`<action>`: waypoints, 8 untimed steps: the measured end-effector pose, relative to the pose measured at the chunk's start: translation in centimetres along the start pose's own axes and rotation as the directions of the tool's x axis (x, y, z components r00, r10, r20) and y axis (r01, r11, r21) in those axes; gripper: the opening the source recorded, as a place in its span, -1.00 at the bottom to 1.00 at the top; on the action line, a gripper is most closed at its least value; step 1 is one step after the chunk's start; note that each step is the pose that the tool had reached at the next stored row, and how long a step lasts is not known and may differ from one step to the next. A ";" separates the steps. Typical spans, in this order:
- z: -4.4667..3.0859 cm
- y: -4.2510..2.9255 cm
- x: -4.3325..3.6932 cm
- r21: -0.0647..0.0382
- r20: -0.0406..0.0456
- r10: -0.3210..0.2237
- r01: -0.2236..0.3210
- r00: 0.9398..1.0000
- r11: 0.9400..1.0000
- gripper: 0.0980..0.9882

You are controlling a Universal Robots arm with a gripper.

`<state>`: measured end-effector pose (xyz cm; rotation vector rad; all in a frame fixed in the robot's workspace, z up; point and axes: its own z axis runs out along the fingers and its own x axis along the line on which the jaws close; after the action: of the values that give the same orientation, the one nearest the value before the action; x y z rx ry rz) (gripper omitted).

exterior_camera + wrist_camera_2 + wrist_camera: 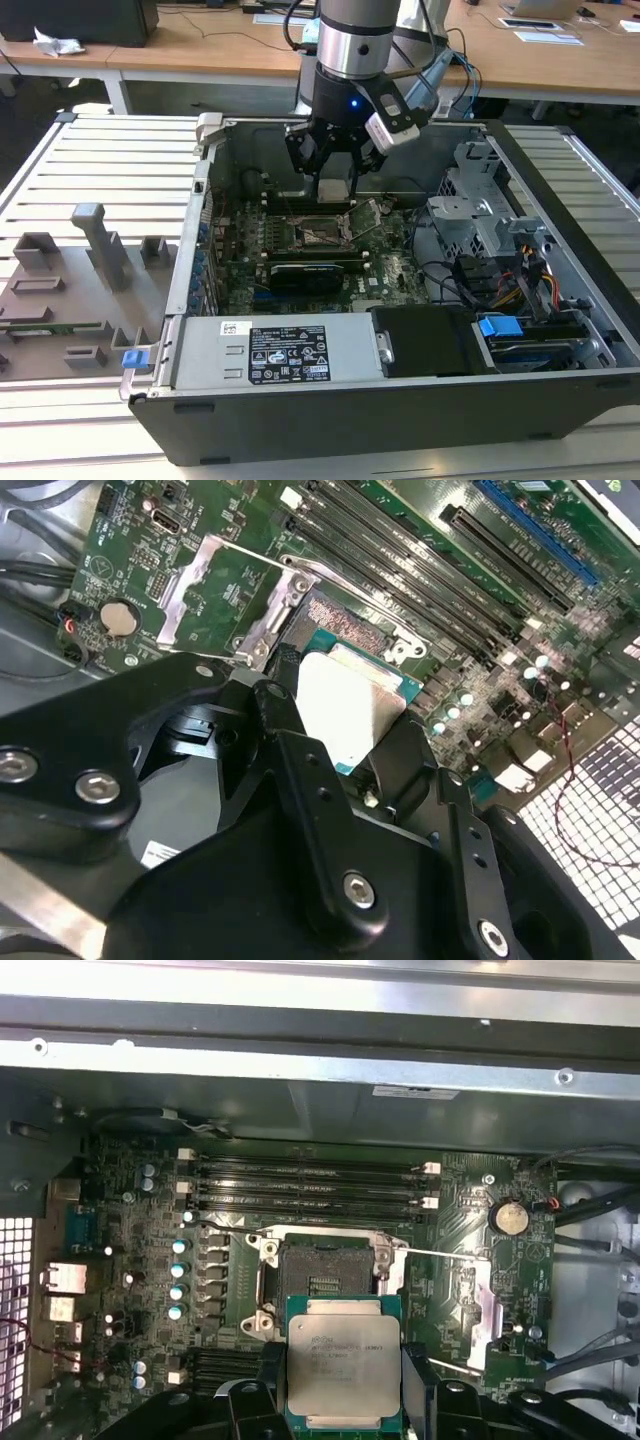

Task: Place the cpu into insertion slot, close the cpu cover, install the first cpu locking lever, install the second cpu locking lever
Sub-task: 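Place the cpu into insertion slot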

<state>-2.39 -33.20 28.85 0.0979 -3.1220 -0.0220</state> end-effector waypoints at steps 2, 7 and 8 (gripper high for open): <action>0.14 0.00 0.01 0.000 0.000 0.000 0.000 1.000 1.000 0.00; 0.50 0.00 0.12 0.000 0.000 0.001 -0.001 1.000 1.000 0.00; 0.57 0.00 0.14 0.000 0.000 0.001 -0.001 1.000 1.000 0.00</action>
<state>-2.54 -33.20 28.28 0.0964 -3.1221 -0.0219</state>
